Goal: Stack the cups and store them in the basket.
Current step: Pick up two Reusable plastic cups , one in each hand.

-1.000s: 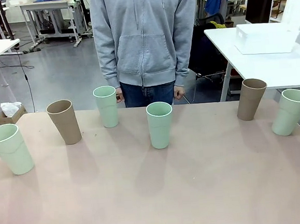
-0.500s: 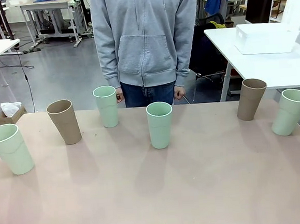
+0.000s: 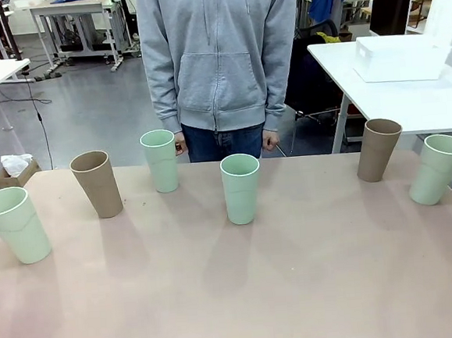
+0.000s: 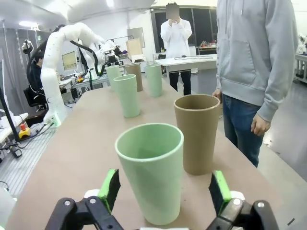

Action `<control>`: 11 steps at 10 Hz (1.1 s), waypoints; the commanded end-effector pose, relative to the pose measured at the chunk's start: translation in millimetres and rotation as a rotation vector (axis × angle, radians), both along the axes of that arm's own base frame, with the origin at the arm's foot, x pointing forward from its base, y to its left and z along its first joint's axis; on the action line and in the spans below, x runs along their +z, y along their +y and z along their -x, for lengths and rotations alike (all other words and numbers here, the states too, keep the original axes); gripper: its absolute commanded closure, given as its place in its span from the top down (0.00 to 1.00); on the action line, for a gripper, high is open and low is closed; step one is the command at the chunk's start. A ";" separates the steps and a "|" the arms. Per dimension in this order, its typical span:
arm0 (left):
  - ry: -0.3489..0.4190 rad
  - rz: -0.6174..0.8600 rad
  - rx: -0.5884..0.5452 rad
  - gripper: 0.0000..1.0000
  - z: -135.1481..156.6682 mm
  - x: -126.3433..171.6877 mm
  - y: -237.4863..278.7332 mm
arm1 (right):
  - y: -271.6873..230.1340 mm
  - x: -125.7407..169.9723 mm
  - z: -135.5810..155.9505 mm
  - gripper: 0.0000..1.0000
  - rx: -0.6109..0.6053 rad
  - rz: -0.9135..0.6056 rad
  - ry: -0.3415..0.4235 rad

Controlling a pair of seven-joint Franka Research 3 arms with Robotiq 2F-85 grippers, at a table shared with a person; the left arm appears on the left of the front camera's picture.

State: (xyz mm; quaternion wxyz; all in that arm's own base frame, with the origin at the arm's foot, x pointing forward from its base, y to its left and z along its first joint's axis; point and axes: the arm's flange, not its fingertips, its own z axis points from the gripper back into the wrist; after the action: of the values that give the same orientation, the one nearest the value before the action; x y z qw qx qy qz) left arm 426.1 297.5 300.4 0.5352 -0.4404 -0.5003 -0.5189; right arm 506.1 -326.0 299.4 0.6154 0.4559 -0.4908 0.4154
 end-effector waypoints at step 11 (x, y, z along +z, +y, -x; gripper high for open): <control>-0.011 0.096 0.007 1.00 -33.9 -56.7 -26.7 | 28.4 -67.7 -4.2 1.00 -0.002 -0.003 -0.139</control>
State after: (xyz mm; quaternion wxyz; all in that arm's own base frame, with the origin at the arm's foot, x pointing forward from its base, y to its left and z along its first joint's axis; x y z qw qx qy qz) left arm 462.8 268.7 244.2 0.5094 -0.4594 -0.5338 -0.4944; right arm 508.7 -296.1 229.1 0.5766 0.4341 -0.5285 0.4469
